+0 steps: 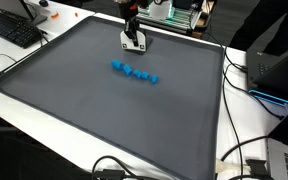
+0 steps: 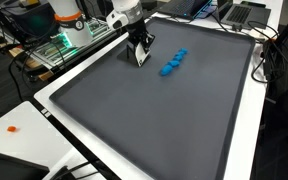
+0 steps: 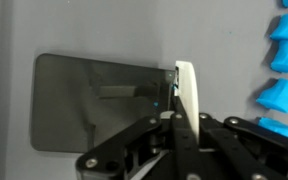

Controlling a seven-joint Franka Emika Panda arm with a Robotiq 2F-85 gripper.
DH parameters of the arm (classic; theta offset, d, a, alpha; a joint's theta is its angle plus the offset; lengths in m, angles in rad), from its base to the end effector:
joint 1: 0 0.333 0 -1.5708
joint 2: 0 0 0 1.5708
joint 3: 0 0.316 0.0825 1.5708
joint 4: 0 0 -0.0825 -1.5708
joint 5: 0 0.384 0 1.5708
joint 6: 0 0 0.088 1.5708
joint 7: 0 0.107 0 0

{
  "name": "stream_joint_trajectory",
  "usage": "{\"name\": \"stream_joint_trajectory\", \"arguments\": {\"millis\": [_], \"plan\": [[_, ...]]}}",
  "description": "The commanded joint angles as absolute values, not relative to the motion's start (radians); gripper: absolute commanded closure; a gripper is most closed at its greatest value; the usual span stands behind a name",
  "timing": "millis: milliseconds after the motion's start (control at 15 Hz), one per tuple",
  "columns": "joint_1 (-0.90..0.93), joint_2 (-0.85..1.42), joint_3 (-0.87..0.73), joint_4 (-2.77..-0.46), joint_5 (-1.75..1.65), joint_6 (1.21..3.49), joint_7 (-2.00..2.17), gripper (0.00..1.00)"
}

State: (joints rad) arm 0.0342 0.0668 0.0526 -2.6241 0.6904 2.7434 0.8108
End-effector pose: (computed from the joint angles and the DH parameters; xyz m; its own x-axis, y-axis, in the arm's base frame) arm 0.4308 0.0125 0.2268 0.2244 -0.9466 -0.2316 -0.9682 -0.1896 -0.1630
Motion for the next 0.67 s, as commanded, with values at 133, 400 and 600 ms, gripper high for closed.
{"name": "stream_joint_trajectory", "arguments": {"millis": [133,400,600], "plan": [[0.055,0.091,0.056,-2.641,0.692,2.774,0.851,0.99],[0.062,0.074,0.053,-2.65,0.66,2.786,0.884,0.99],[0.065,0.044,0.052,-2.662,0.659,2.788,0.901,0.99]]}}
